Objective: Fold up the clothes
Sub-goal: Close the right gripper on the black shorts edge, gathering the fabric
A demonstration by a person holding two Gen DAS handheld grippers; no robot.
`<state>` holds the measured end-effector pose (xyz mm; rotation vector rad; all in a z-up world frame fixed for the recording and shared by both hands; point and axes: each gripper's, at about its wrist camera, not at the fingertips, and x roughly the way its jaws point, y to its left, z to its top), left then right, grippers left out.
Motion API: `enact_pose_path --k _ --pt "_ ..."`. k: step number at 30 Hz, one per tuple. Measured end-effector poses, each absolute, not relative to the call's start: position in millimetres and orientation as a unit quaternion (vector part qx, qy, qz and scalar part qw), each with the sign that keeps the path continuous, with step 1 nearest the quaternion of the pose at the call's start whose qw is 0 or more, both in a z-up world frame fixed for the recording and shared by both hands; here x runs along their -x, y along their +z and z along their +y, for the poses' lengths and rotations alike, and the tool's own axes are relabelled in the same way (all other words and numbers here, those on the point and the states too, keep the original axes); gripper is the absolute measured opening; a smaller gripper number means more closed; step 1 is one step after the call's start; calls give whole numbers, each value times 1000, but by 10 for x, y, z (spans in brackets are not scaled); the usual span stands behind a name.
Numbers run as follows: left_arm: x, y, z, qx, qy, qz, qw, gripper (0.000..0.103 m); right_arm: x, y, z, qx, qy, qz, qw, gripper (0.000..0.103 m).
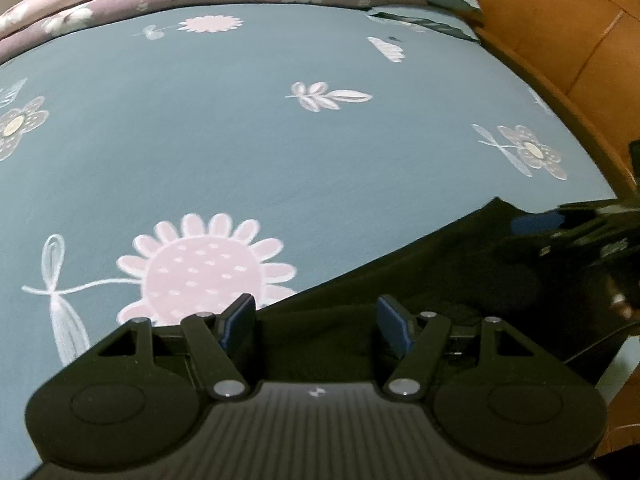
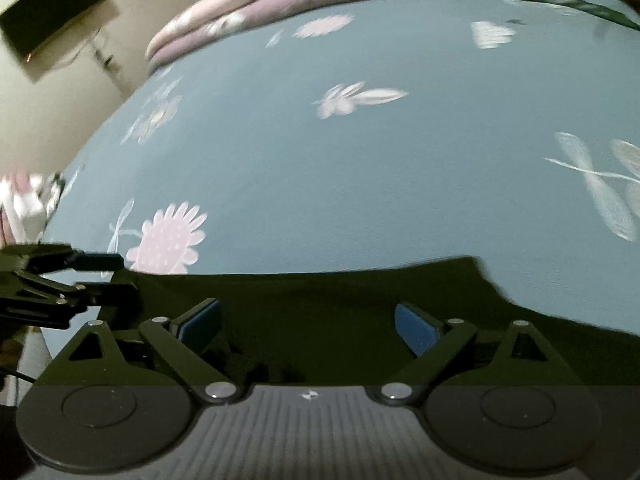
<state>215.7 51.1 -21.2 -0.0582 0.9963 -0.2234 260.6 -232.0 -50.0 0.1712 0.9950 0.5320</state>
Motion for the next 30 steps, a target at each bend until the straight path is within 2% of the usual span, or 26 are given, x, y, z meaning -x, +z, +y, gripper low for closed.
enact_pose_path --k 11,19,25,30 --pt "-2317 -237 58 5 -176 485 857 68 -1689 -248 -4005 -197 81 419 883 97" --pt "-2371 -284 -294 -19 -213 496 842 68 -1289 -813 -4586 -275 -4 442 854 99" --pt "-2362 -207 -447 -38 -230 490 840 68 -1053 -615 -4890 -318 0 370 873 100" --pt "-2385 -213 -519 -40 -228 491 840 68 -729 -782 -5370 -444 -52 319 836 103"
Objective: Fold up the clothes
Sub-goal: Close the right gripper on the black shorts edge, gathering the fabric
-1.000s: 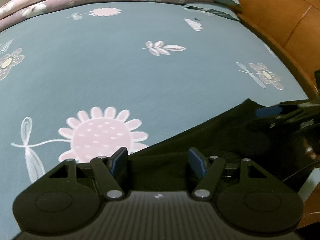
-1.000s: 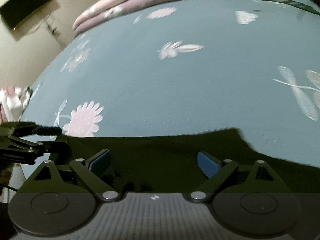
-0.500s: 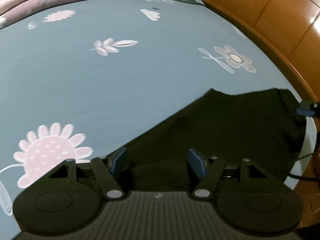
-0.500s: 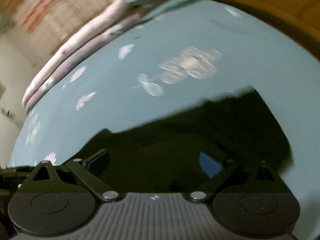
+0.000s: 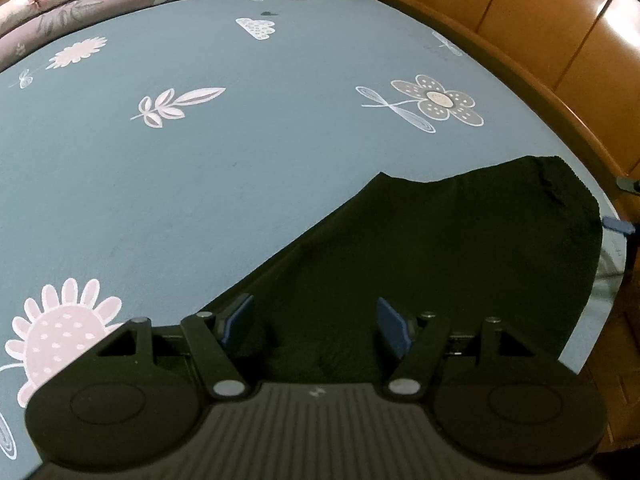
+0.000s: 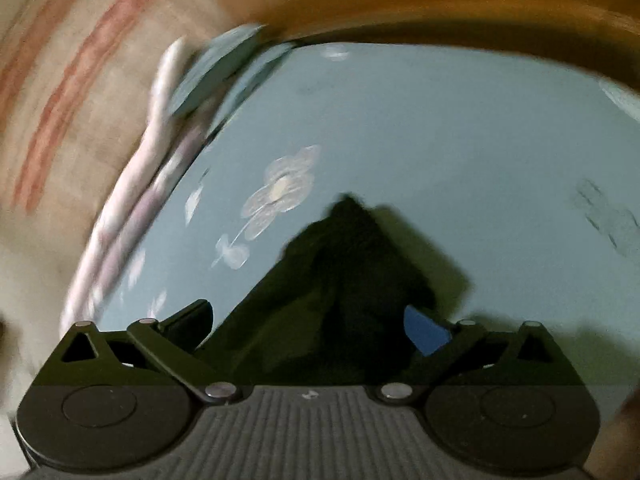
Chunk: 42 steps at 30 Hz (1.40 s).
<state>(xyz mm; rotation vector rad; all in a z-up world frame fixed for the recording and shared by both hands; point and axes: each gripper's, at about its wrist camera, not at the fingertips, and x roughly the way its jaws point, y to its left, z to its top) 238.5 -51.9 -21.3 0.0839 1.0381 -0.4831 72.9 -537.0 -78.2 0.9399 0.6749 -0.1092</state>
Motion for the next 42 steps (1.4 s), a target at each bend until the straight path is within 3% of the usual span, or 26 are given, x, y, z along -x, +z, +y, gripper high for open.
enact_pose_path --k 7,14,27,35,42 --pt "-2402 -257 -597 -46 -233 502 832 68 -748 -1263 -5360 -522 -56 339 780 103" --pt "-2420 -269 -627 -45 -231 504 831 68 -1042 -1398 -5436 -541 -25 320 777 103" --pt "-2422 -317 -624 -39 -230 509 829 68 -981 -1350 -5303 -494 18 324 807 103" --pt "-2360 -297 -744 -51 -245 502 828 68 -1389 -1311 -5386 -471 12 308 826 103" --pt "-2288 -343 -725 -54 -225 516 824 68 -1117 -1344 -5221 -448 57 325 831 103"
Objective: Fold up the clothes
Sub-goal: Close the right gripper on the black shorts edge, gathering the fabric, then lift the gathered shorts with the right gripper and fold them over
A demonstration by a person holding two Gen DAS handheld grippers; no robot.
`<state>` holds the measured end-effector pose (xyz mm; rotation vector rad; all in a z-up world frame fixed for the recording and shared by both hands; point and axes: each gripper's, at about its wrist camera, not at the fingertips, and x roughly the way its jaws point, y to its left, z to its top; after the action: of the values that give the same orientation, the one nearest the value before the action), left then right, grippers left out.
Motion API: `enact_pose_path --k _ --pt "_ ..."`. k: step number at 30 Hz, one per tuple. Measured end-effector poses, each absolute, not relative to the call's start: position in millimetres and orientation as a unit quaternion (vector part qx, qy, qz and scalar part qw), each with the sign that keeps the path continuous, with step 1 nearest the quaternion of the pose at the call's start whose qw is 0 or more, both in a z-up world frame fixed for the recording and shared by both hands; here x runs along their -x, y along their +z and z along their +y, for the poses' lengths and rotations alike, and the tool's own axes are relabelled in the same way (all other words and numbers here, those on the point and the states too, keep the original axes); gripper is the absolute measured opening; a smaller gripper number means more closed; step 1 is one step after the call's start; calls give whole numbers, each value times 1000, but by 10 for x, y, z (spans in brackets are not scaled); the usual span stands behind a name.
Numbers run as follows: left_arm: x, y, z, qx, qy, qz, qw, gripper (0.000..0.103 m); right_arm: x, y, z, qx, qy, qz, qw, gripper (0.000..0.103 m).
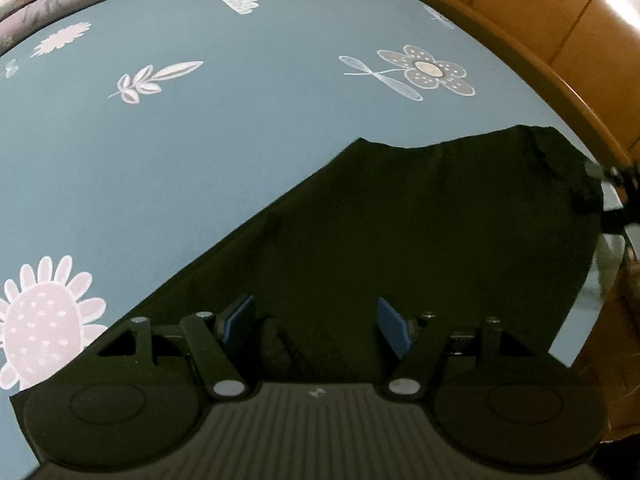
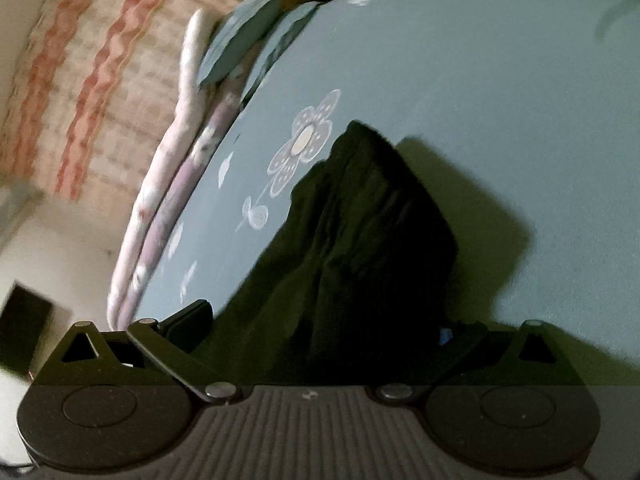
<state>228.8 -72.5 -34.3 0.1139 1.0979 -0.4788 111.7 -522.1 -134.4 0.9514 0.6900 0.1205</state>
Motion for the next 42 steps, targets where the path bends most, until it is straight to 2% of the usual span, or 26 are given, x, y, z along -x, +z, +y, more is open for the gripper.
enact_pose_path --k 6,8,11,12,13,22,27,42 --pt "-2321 -289 -857 -59 -222 508 831 68 -1418 -1325 -5352 -450 45 328 829 103" --pt "-2299 -267 -911 -64 -224 504 831 68 -1400 -1327 -5362 -447 40 330 831 99" --pt "-2284 -271 -936 -67 -221 507 830 68 -1282 -1372 -5426 -455 19 330 827 71" --pt "-2288 -276 -939 -68 -219 509 830 68 -1235 -1405 -5465 -466 8 329 822 55" --pt "-2293 -274 -945 -70 -220 509 829 68 -1199 -1441 -5491 -474 0 328 817 47" --pt "-2187 -260 -691 -54 -221 501 835 68 -1181 -1318 -5345 -432 -36 336 836 40" --pt "-2076 -236 -386 -36 -216 489 844 68 -1138 -1034 -5177 -393 -45 333 856 38" --pt "-1737 -235 251 -66 -293 442 845 68 -997 -277 -4223 -278 -50 297 912 36"
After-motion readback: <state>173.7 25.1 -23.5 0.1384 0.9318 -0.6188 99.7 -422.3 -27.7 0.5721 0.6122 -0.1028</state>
